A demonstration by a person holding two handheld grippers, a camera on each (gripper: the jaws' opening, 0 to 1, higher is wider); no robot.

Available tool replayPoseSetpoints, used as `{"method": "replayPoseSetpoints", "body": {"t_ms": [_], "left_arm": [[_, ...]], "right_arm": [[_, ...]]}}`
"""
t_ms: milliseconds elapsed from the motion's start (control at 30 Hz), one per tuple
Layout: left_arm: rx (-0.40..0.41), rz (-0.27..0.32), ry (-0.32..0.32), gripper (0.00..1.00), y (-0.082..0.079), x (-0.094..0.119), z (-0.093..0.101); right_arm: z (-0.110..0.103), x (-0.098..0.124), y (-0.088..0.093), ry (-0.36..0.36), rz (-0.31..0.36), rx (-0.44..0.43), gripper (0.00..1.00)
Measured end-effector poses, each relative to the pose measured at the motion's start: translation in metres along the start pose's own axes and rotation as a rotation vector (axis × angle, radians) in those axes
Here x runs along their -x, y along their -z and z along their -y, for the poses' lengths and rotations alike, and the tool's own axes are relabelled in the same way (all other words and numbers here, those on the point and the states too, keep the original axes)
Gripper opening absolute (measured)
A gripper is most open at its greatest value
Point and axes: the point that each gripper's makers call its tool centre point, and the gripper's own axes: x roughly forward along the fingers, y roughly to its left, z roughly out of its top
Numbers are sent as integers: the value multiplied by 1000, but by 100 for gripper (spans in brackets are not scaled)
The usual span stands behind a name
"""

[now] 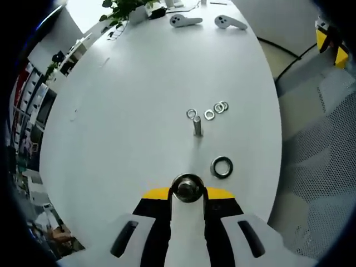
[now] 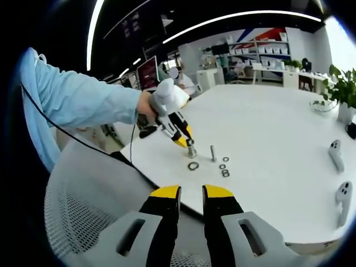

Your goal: Place the washer onto the threaded stud by aligning its center hole with the stud, sliding it down to the base, and recovering from edge contact or off-axis alignment until the washer reaches the visible bottom stop.

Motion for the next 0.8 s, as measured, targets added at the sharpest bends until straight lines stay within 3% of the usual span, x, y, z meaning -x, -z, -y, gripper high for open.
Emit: {"method": "replayPoseSetpoints", "body": {"t_ms": [800], "left_arm": [[-19, -66, 35, 19, 8, -32, 4]], "right_arm": [[0, 0, 1, 4, -3, -6, 18]]}}
